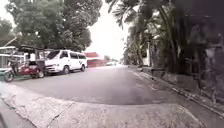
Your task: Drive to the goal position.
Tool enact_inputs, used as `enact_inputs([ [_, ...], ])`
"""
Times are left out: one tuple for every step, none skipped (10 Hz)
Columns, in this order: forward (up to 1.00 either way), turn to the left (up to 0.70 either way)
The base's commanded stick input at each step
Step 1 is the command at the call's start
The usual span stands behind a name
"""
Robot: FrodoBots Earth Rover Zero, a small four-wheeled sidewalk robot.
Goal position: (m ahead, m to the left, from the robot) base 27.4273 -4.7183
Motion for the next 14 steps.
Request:
enact_inputs([
  [0.70, 0.00],
  [0.70, 0.00],
  [0.70, 0.00],
  [0.70, 0.00],
  [0.70, 0.00],
  [0.70, 0.00],
  [0.70, 0.00],
  [0.70, 0.00],
  [0.70, 0.00],
  [0.70, 0.00],
  [0.70, 0.00],
  [0.70, 0.00],
  [0.70, 0.00],
  [0.70, 0.00],
])
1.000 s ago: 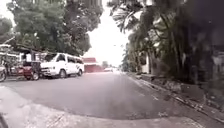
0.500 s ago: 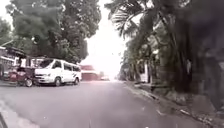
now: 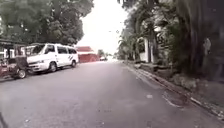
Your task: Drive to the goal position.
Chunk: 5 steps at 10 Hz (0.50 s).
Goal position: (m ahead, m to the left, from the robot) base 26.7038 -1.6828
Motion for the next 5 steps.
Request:
enact_inputs([
  [0.70, 0.00],
  [0.70, 0.00],
  [0.70, 0.00],
  [0.70, 0.00],
  [0.70, 0.00],
])
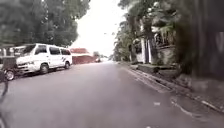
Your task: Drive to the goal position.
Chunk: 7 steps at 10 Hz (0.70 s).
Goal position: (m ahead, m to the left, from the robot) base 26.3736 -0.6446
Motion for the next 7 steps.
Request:
enact_inputs([
  [0.70, 0.00],
  [0.70, 0.00],
  [0.70, 0.00],
  [0.70, 0.00],
  [0.70, 0.00],
  [0.70, 0.00],
  [0.70, 0.00],
])
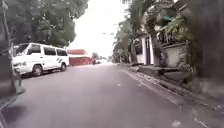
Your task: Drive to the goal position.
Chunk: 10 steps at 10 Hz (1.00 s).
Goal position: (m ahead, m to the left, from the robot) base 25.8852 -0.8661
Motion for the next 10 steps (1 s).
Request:
enact_inputs([
  [0.70, 0.00],
  [0.70, 0.00],
  [0.70, 0.00],
  [0.70, 0.00],
  [0.70, 0.00],
  [0.70, 0.00],
  [0.70, 0.00],
  [0.70, 0.00],
  [0.70, 0.00],
  [0.70, 0.00],
])
